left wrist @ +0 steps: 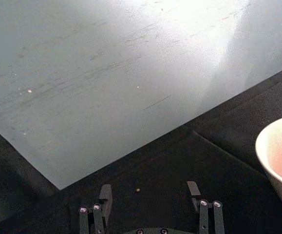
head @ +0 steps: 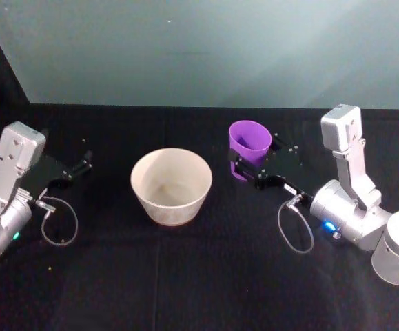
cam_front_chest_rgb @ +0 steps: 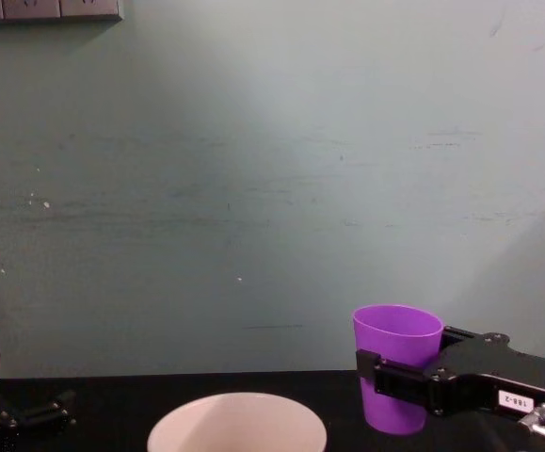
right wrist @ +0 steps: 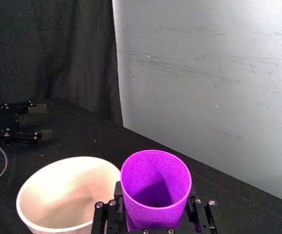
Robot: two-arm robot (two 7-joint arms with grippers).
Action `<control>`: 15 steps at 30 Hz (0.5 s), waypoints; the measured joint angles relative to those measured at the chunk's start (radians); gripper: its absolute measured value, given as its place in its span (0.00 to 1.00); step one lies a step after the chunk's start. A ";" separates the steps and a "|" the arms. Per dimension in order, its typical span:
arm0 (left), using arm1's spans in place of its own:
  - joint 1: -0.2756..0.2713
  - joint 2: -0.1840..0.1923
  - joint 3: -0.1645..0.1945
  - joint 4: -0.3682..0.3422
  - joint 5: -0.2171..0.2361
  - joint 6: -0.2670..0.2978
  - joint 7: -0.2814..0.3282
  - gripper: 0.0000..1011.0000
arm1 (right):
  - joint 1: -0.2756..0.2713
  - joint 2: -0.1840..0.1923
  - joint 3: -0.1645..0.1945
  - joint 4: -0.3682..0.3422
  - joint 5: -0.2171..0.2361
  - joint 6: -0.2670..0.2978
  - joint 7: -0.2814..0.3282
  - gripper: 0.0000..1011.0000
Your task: Pick up the cup and pour the mung beans from the cup into the bowl.
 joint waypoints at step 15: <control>0.000 0.000 0.000 0.000 0.000 0.000 0.000 0.99 | 0.000 0.000 0.000 0.001 0.000 0.000 -0.001 0.71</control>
